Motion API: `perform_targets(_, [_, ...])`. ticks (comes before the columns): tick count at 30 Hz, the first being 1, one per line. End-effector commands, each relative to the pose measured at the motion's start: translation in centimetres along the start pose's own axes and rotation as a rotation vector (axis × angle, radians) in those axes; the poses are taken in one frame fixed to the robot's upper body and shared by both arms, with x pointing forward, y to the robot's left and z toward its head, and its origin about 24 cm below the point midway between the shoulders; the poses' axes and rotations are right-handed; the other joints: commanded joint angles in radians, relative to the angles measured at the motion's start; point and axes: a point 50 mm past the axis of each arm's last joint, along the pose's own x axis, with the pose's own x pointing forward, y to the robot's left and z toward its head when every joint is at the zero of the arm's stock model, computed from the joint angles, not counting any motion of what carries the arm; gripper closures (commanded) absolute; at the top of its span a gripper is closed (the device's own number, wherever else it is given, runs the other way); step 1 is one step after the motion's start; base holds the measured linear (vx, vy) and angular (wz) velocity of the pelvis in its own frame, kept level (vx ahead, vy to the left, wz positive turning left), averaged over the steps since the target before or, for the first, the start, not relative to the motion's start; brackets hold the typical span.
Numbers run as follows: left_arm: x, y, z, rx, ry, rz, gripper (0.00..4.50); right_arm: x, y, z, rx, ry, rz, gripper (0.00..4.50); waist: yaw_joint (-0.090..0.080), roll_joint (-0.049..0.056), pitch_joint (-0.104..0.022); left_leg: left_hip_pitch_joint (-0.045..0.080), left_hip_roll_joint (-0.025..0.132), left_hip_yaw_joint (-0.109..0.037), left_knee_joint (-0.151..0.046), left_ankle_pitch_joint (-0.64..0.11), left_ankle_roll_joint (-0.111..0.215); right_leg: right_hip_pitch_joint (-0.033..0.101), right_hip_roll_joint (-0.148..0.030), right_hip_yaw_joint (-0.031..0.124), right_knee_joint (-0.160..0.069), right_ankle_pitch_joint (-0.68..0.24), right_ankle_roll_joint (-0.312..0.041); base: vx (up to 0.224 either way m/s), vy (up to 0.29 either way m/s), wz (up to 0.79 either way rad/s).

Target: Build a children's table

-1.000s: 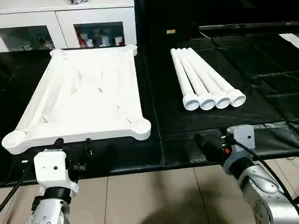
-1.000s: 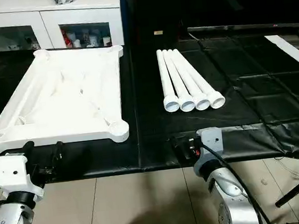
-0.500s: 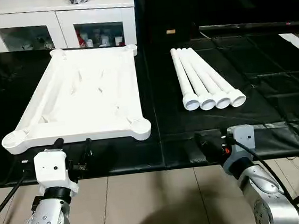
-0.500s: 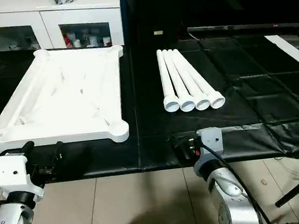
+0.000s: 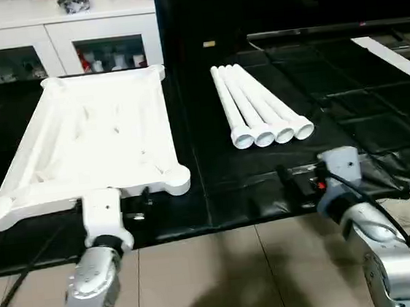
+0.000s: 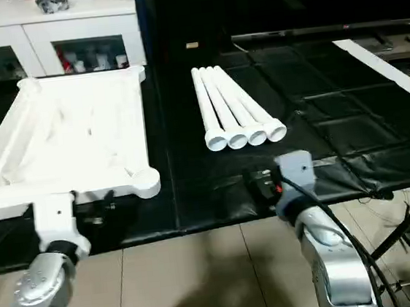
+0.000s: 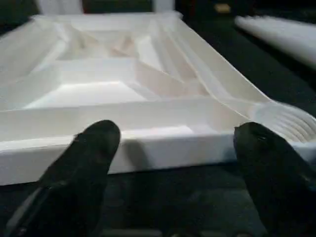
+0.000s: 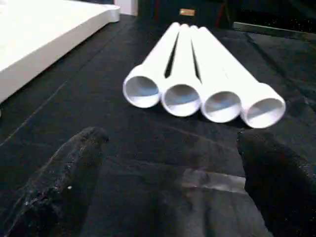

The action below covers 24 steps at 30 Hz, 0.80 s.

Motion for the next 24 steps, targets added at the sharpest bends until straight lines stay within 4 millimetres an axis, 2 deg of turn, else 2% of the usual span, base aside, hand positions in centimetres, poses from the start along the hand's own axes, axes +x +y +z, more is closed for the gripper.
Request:
perform_targets(1, [0.0, 0.1, 1.0, 0.000, -0.047, 0.017, 0.07, 0.3, 0.1, 0.8, -0.006, -0.013, 0.006, 0.00, 0.002, -0.003, -0.037, 0.019, 0.008, 0.000, -0.072, -0.374, -0.018, 0.011, -0.040, 0.022, -0.103, -0.310, -0.093, 0.000, 0.000, 0.00])
perform_targets(3, [-0.2, 0.3, 1.7, 0.024, -0.055, -0.003, 0.07, 0.8, 0.1, 0.9, 0.039, -0.008, -0.032, 0.00, 0.005, -0.008, -0.038, 0.019, 0.009, -0.002, -0.074, -0.378, -0.021, 0.010, -0.042, 0.022, -0.099, -0.307, -0.093, 0.000, 0.000, 0.00])
perform_targets(4, [-0.3, 0.3, 1.8, 0.022, -0.057, -0.011, 0.07, 0.8, 0.1, 0.9, 0.037, -0.005, -0.037, 0.00, 0.006, -0.004, -0.037, 0.021, 0.009, -0.003, -0.074, -0.374, -0.024, 0.007, -0.041, 0.022, -0.097, -0.297, -0.095, 0.000, 0.000, 0.00])
perform_targets(6, [-0.4, -0.2, 2.3, 0.014, -0.071, -0.052, 0.07, 1.1, 0.0, 1.0, 0.034, 0.002, -0.066, 0.00, 0.008, -0.004, -0.037, 0.023, 0.010, -0.003, -0.075, -0.381, -0.034, 0.006, -0.041, 0.023, -0.096, -0.286, -0.096, 0.000, 0.000, 0.00])
perform_targets(8, [-0.3, -0.2, 3.2, 0.004, -0.115, -0.033, 0.07, 1.2, 0.7, 1.9, 0.110, -0.037, -0.005, 0.00, 0.010, -0.006, -0.037, 0.023, 0.009, -0.001, -0.074, -0.381, -0.035, 0.008, -0.039, 0.024, -0.094, -0.260, -0.095, 0.000, 0.000, 0.00])
perform_targets(12, [0.1, 0.2, 3.8, 0.002, -0.129, 0.038, 0.07, 1.0, 0.9, 3.6, 0.082, -0.143, 0.004, 0.00, 0.017, -0.006, -0.038, 0.022, 0.010, 0.000, -0.073, -0.358, -0.036, 0.010, -0.041, 0.025, -0.094, -0.238, -0.088, 0.000, 0.000, 0.00])
perform_targets(13, [0.0, 0.2, 4.3, -0.008, -0.141, 0.035, 0.07, 1.0, 0.9, 4.2, 0.078, -0.151, 0.004, 0.00, 0.016, -0.023, -0.038, 0.020, 0.010, 0.003, -0.072, -0.345, -0.032, 0.013, -0.040, 0.024, -0.095, -0.239, -0.083, 0.000, 0.000, 0.00])
perform_targets(14, [0.0, 0.2, 4.3, -0.010, -0.142, 0.034, 0.07, 1.0, 0.9, 4.2, 0.077, -0.152, 0.005, 0.00, 0.021, -0.014, -0.039, 0.021, 0.010, 0.001, -0.073, -0.331, -0.033, 0.014, -0.042, 0.024, -0.089, -0.235, -0.086, 0.000, 0.000, 0.00])
perform_targets(16, [0.1, 0.0, 4.9, 0.011, -0.156, 0.028, 0.07, 1.2, 0.6, 4.4, 0.082, -0.161, -0.005, 0.00, 0.019, -0.012, -0.038, 0.020, 0.009, 0.001, -0.072, -0.331, -0.035, 0.012, -0.041, 0.025, -0.091, -0.234, -0.083, 0.000, 0.000, 0.00])
perform_targets(17, [0.2, -0.2, 5.2, 0.023, -0.165, 0.014, 0.07, 1.1, 0.6, 4.3, 0.090, -0.155, 0.019, 0.00, 0.017, -0.003, -0.039, 0.023, 0.010, 0.001, -0.073, -0.342, -0.041, 0.010, -0.038, 0.025, -0.092, -0.226, -0.081, 0.000, 0.000, 0.00])
perform_targets(19, [0.3, -0.4, 5.6, 0.027, -0.170, 0.005, 0.07, 1.1, 0.5, 4.4, 0.092, -0.151, 0.033, 0.00, 0.019, -0.005, -0.039, 0.026, 0.009, 0.000, -0.072, -0.356, -0.042, 0.009, -0.038, 0.024, -0.092, -0.228, -0.080, 0.000, 0.000, 0.00])
perform_targets(20, [0.4, -0.5, 5.8, 0.029, -0.174, 0.000, 0.07, 1.0, 0.4, 4.5, 0.093, -0.149, 0.042, 0.00, 0.015, 0.001, -0.038, 0.027, 0.009, 0.000, -0.072, -0.366, -0.047, 0.009, -0.036, 0.025, -0.093, -0.228, -0.083, 0.000, 0.000, 0.00])
perform_targets(21, [0.9, -0.8, 6.2, 0.029, -0.184, -0.038, 0.07, 1.0, 0.0, 4.3, 0.133, -0.131, 0.006, 0.00, 0.017, 0.025, -0.039, 0.030, 0.009, -0.004, -0.072, -0.369, -0.056, 0.008, -0.037, 0.025, -0.088, -0.218, -0.086, 0.000, 0.000, 0.00])
perform_targets(22, [1.6, -1.2, 6.1, 0.040, -0.177, -0.079, 0.07, 0.6, -0.8, 4.0, 0.142, -0.121, -0.082, 0.00, 0.015, 0.035, -0.038, 0.031, 0.004, -0.004, -0.072, -0.375, -0.061, 0.005, -0.034, 0.025, -0.091, -0.215, -0.085, 0.000, 0.000, 0.00])
perform_targets(23, [1.9, -1.4, 5.9, 0.039, -0.167, -0.095, 0.07, 0.5, -0.8, 3.8, 0.130, -0.088, -0.095, 0.00, 0.014, 0.033, -0.039, 0.033, 0.002, -0.004, -0.070, -0.385, -0.066, 0.004, -0.032, 0.025, -0.092, -0.223, -0.084, 0.000, 0.000, 0.00])
perform_targets(24, [2.0, -1.5, 5.6, 0.037, -0.158, -0.100, 0.07, 0.3, -0.6, 3.9, 0.127, -0.086, -0.083, 0.00, 0.011, 0.023, -0.038, 0.030, 0.001, -0.002, -0.071, -0.385, -0.065, 0.009, -0.030, 0.024, -0.096, -0.227, -0.083, 0.000, 0.000, 0.00])
